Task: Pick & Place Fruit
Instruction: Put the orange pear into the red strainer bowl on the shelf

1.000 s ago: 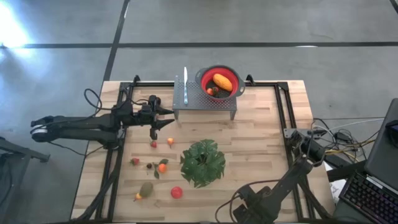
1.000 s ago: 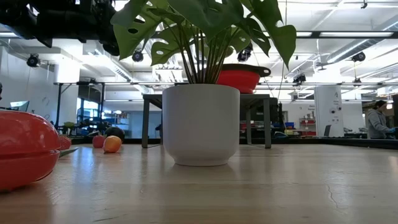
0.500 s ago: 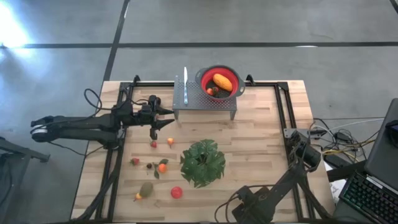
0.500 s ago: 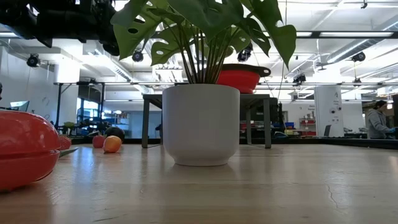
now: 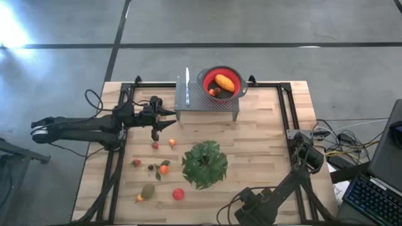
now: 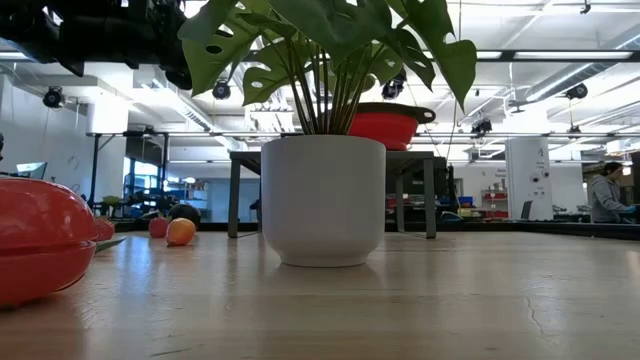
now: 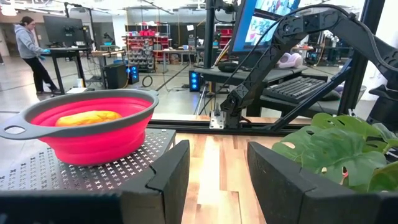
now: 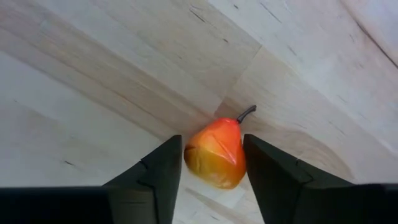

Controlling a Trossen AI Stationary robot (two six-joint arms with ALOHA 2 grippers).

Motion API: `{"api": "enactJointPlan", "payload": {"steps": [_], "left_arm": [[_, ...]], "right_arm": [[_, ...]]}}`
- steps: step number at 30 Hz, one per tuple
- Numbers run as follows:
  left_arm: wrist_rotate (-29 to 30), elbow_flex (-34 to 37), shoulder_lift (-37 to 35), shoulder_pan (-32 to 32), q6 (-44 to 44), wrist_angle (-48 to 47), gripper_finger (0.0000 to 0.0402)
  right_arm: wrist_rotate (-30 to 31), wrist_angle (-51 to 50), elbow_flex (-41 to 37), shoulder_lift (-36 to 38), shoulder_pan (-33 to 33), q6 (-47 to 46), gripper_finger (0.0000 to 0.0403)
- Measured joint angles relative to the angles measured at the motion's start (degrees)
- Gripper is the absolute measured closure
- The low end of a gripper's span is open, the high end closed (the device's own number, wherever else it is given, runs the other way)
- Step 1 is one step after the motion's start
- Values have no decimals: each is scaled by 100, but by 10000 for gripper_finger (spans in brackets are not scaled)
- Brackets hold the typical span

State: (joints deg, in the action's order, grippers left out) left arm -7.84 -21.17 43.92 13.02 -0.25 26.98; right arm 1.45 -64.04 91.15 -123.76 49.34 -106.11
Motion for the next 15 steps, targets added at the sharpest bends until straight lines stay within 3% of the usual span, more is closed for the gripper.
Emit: {"api": "enactJointPlan", "payload": {"steps": [7, 15], "left_arm": [[0, 0, 0, 0, 0, 0, 234], [0, 0, 0, 2, 0, 0, 234]], "right_arm": [[-5, 2, 0, 0, 0, 75, 271], [-17, 5, 0, 0, 0, 86, 259]]}}
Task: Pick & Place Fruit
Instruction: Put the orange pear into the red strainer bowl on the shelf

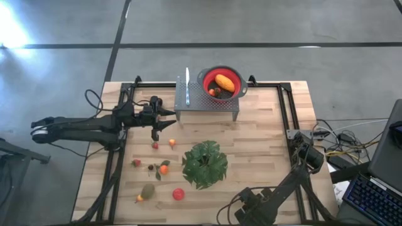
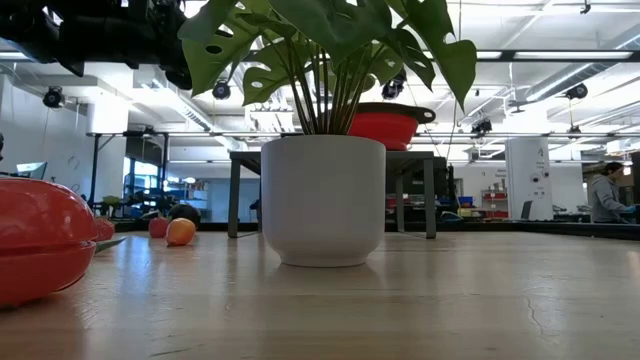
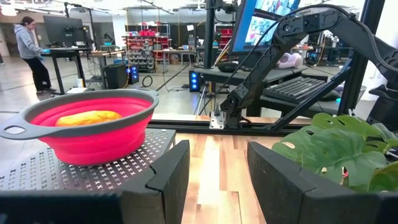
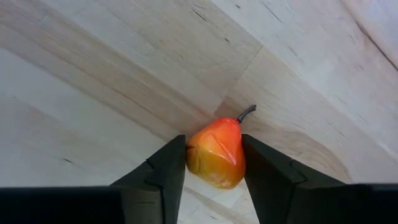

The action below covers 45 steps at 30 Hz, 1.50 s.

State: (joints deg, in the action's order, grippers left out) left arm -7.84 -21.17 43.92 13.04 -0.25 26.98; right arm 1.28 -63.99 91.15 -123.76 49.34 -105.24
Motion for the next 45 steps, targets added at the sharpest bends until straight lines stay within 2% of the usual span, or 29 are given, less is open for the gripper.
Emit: {"api": "enactJointPlan", "payload": {"steps": [10, 16, 22, 25, 31, 37, 45], "left_arm": [[-1, 0, 0, -2, 0, 1, 234], [0, 0, 0, -2, 1, 0, 234], [0, 0, 0, -2, 0, 2, 234], [0, 0, 0, -2, 0, 2, 234], [0, 0, -2, 0, 0, 2, 234], [0, 0, -2, 0, 0, 4, 234], [0, -2, -2, 0, -164, 22, 234]], "right_arm": [[-7, -239, 0, 128, -198, 684, 274], [0, -1047, 0, 375, -594, 1517, 264], [57, -2133, 0, 747, -1059, 2167, 280], [372, -2614, -3, 1005, -1289, 2424, 283], [1217, -2569, -134, 1850, -1846, 3058, 273], [1965, -2476, -153, 2674, -2642, 4013, 282], [2291, -1618, -157, 3474, -3983, 5690, 269]]}}
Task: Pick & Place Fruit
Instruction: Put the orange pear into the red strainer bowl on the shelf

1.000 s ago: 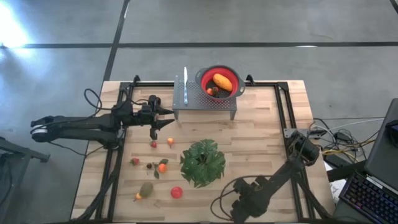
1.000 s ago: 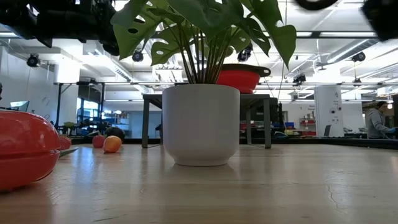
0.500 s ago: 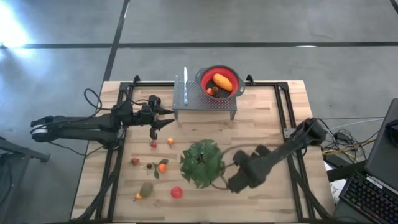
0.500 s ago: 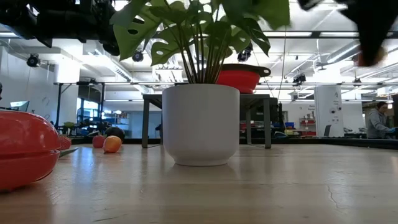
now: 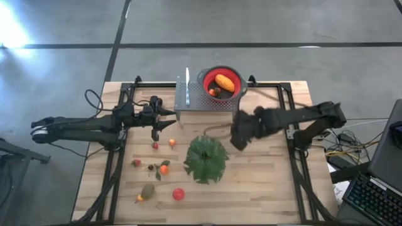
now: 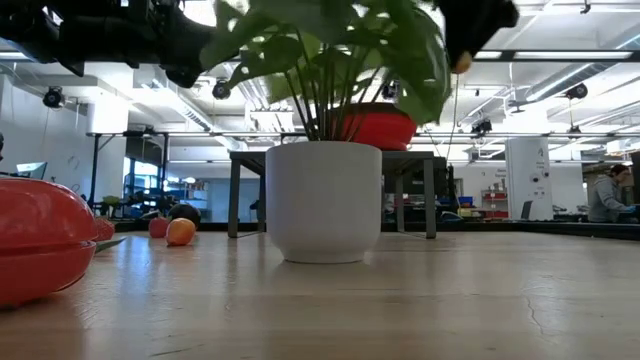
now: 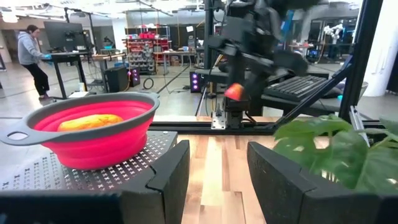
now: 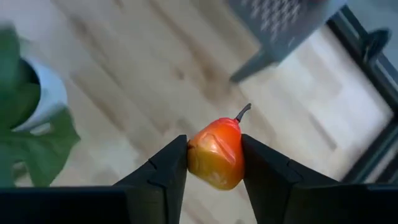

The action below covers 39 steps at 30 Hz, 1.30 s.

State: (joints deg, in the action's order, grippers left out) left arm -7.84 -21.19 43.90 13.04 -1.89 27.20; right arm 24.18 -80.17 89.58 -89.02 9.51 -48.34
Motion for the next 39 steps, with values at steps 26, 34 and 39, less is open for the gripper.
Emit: {"api": "enactJointPlan", "payload": {"steps": [26, 34, 39], "left_arm": [[0, 0, 0, 0, 17, 20, 234], [0, 0, 0, 0, 266, 20, 234], [0, 0, 0, 0, 311, 20, 234]], "right_arm": [[-1009, 3029, -42, 272, -3085, 3333, 276], [-1437, 3687, -215, 269, -3537, 3734, 271], [-1774, 4190, -464, 206, -3732, 3964, 282]]}}
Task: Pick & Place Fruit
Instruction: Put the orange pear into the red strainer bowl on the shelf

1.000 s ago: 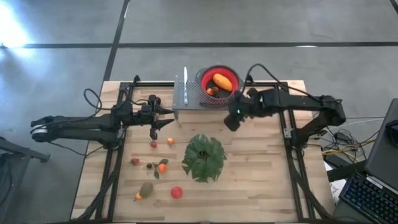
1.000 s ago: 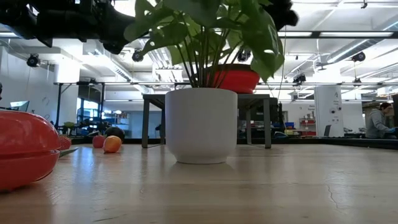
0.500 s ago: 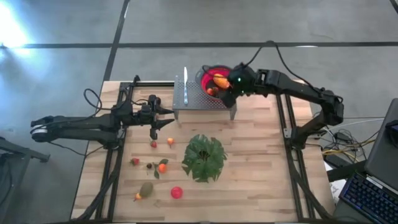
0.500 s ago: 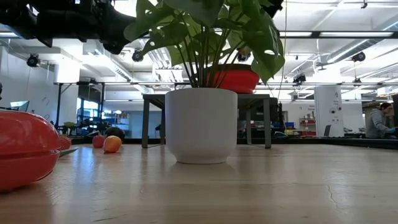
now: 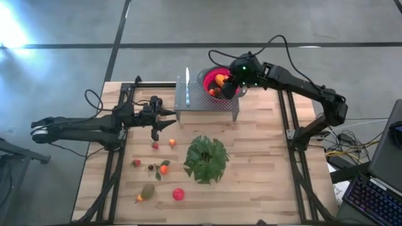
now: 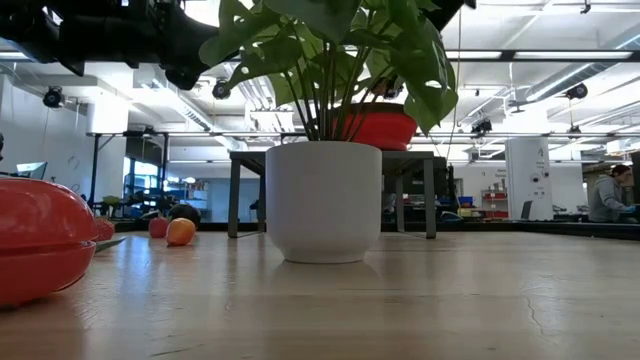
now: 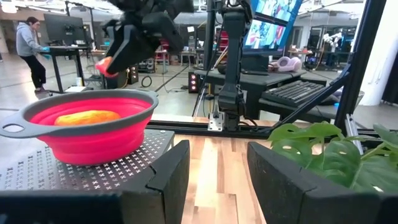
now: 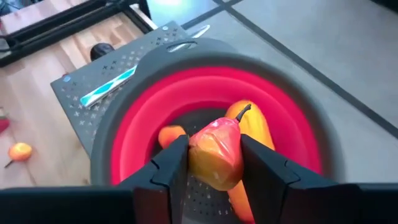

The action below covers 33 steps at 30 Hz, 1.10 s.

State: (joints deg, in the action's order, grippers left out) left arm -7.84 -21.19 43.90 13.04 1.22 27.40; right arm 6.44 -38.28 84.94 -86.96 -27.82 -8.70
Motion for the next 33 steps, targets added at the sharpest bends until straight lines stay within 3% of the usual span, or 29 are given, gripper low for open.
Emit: {"api": "enactJointPlan", "payload": {"steps": [8, 19, 33], "left_arm": [[0, 0, 0, 0, 253, -50, 234], [5, 59, 2, 0, 358, -41, 234], [44, 59, 0, 0, 345, 4, 234]], "right_arm": [[-217, 330, -170, -551, -238, 328, 264], [-219, 248, 86, -1072, -458, 620, 278], [-235, 152, 89, -788, -486, 667, 183]]}}
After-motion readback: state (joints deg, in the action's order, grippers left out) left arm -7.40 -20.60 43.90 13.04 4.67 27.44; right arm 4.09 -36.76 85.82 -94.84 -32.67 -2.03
